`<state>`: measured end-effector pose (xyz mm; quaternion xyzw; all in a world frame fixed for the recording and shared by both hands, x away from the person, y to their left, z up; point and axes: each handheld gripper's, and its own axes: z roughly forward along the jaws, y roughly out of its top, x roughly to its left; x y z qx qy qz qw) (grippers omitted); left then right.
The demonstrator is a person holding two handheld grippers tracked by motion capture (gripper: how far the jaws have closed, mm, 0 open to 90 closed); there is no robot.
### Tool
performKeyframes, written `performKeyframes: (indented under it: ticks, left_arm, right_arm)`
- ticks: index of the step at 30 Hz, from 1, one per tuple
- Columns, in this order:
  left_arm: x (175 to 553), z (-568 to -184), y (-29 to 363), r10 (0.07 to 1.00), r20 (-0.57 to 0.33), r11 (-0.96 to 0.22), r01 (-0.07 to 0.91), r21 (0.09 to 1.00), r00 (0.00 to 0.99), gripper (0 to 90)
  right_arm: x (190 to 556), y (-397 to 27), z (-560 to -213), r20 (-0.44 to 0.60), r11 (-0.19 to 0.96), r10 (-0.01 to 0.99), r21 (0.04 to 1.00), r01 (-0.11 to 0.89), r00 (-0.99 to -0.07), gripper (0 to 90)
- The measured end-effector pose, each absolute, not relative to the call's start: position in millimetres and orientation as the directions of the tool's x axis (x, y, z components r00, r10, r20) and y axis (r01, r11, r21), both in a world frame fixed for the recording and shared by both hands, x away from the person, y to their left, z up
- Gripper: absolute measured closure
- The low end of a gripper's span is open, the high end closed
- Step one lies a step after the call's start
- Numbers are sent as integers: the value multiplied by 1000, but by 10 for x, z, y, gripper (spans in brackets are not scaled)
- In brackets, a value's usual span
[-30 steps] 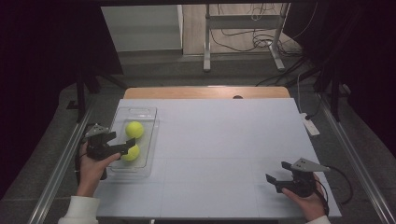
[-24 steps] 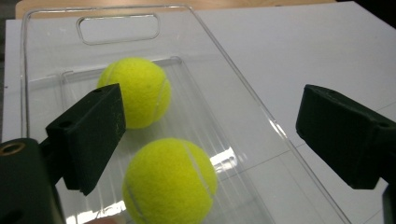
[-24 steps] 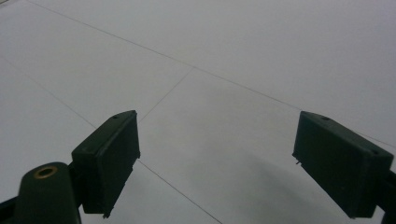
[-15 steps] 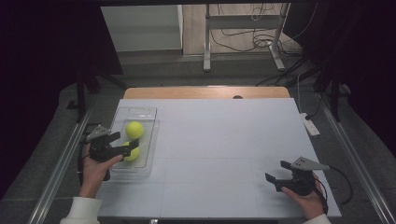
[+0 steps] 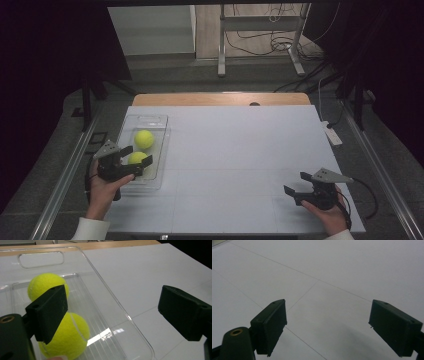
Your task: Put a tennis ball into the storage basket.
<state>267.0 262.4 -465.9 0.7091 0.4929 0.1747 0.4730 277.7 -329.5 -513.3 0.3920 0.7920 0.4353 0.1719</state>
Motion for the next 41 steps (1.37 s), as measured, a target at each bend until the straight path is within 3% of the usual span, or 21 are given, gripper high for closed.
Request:
performKeyframes:
  ticks: [26,41]
  left_arm:
    - [2288,-4908,2305,836,-160,-157,509,846,525,102]
    - [2300,-4934,2250,834,-136,-185,503,845,535,104]
  right_arm:
    - [2757,-3349,-5094,68,299,775,836,460,-629,143]
    - [2752,-3327,-5091,66,301,767,841,449,-638,143]
